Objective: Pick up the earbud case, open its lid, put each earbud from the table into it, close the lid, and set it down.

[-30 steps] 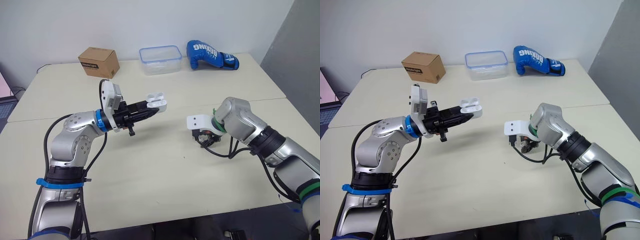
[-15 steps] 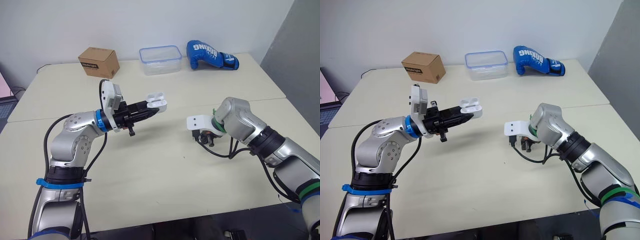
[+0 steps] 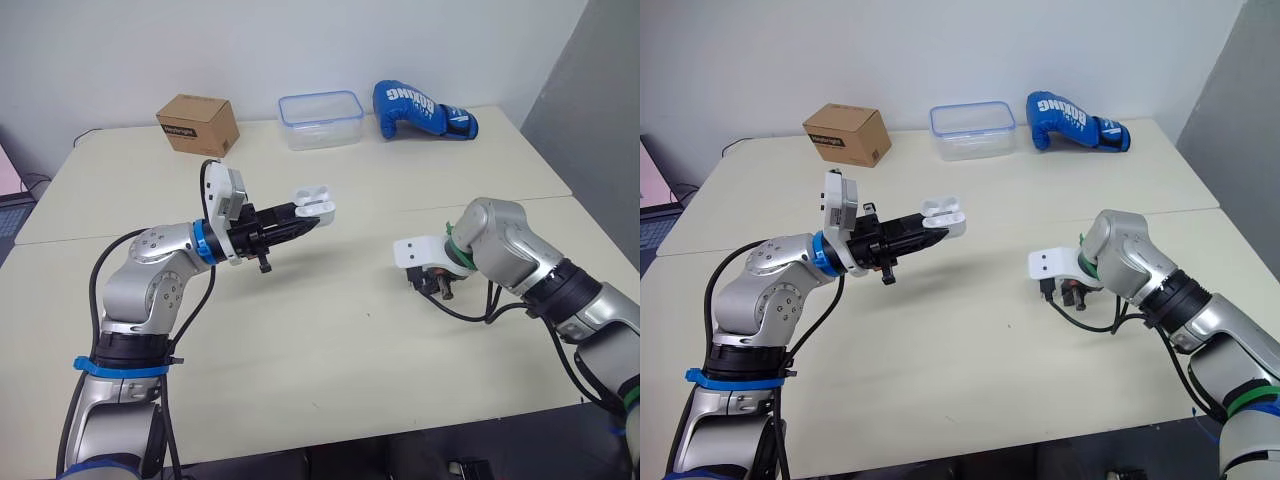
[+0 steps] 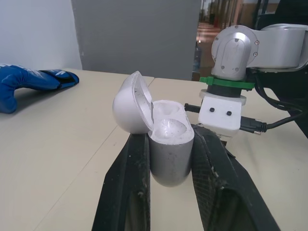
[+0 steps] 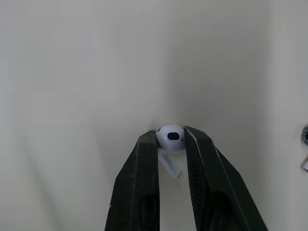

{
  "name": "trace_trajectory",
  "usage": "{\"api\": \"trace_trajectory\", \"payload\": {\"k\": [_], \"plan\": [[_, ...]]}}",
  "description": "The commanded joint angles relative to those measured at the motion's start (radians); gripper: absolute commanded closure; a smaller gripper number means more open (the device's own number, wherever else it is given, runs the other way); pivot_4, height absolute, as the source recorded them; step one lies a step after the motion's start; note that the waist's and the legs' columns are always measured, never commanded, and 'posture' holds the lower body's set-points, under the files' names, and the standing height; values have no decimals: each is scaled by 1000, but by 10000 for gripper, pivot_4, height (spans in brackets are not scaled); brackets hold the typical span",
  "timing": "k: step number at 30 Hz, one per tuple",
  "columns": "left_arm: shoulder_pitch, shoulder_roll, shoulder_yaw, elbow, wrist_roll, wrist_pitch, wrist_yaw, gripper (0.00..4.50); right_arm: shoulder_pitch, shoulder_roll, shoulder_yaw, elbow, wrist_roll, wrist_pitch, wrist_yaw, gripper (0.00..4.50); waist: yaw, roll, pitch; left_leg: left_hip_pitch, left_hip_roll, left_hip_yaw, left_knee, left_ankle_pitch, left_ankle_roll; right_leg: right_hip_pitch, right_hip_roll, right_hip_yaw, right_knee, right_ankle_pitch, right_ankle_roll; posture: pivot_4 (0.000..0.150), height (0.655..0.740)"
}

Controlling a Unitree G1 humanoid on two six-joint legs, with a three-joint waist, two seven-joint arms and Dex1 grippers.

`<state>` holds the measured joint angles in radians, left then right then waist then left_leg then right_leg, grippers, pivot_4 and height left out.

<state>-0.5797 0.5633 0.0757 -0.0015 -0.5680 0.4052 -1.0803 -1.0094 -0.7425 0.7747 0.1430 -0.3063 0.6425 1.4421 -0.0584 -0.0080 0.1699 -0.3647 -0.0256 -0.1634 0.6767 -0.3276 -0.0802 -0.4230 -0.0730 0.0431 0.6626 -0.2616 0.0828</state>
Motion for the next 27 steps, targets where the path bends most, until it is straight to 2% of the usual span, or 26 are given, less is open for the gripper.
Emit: {"api": "trace_trajectory", "payload": {"k": [1,2,9,22,25,27], "plan": [[-15,1,7,-22,0,-20,-1,37374,10,-9,-29,-45,-21,5,11,41009,0,0,0,0,0,0,0,0,0,0,0,0,0,0,0,1500,7400],[-17,1,6,-20,1,-21,-2,37374,14,-8,-31,-47,-23,6,10,41009,0,0,0,0,0,0,0,0,0,0,0,0,0,0,0,1500,7400],[-20,3,5,-16,4,-22,-4,37374,25,-8,-45,-65,-33,17,17,17233,1,0,0,0,0,0,0,0,0,0,0,0,0,0,0,1500,7400],[-26,-1,7,-10,12,-24,-8,37374,26,-3,-47,-77,-37,33,27,17233,0,0,0,0,0,0,0,0,0,0,0,0,0,0,0,1500,7400],[-26,-2,7,-11,12,-24,-7,37374,29,-3,-44,-70,-44,23,19,23053,1,0,0,0,0,0,0,0,0,0,0,0,0,0,0,1500,7400],[-25,-2,8,-12,12,-23,-6,37374,30,-5,-42,-66,-47,16,17,30252,1,0,0,0,0,0,0,0,0,0,0,0,0,0,0,1500,7400]]}}
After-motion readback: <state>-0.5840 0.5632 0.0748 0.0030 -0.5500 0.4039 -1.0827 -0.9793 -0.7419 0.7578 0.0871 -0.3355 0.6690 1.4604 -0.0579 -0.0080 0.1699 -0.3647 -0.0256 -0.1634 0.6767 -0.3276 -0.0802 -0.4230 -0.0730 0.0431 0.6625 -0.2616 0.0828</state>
